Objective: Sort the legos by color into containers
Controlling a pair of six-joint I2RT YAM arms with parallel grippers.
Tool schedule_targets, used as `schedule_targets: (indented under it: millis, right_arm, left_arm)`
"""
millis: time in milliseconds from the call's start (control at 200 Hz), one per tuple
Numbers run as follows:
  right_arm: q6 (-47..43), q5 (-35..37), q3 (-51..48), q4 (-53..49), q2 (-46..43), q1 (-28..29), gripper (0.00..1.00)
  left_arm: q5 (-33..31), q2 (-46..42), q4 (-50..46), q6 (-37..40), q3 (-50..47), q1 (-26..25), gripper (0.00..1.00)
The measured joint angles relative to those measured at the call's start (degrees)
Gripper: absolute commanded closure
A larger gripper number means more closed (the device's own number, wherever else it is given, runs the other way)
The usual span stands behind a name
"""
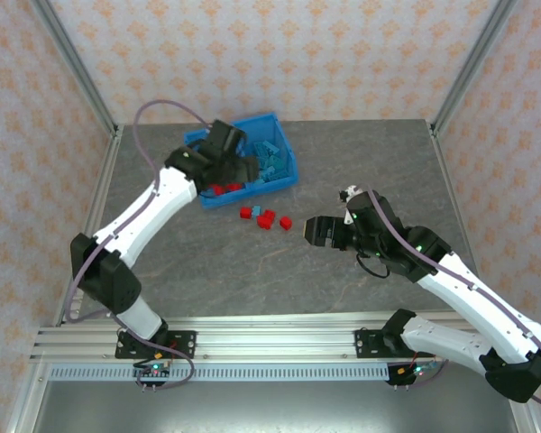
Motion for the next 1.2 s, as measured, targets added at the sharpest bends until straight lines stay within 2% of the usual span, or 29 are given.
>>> schedule_targets:
  millis: [115, 245, 460, 881, 1201]
  right_arm:
    - [0.0, 0.87, 0.0, 0.0, 0.0, 0.0, 0.09]
    - [0.02, 1.6, -0.31, -0.02, -0.26, 0.0, 0.09]
    - [0.04, 3.08, -1.95, -1.81, -2.62, 0.0, 0.09]
    - [1.33, 4.2, -6.01, -6.12, -9.01, 0.0, 0.09]
    - [1.99, 4.17, -6.4, -7.34, -9.35, 0.0, 0.09]
  left_arm:
    - [2.67, 2.38, 1.01, -0.48, -2.58, -6.23, 0.26]
    - [5.68, 9.94, 4.59, -2.99, -5.18, -8.87, 0.27]
    - [4.94, 21.66, 8.52, -9.33, -5.11, -11.98, 0.29]
    - [0.83, 30.77, 9.57, -9.51, 2.93, -12.24, 0.36]
    - [-0.46, 33.31, 9.07, -9.25, 4.39, -12.22, 0.56]
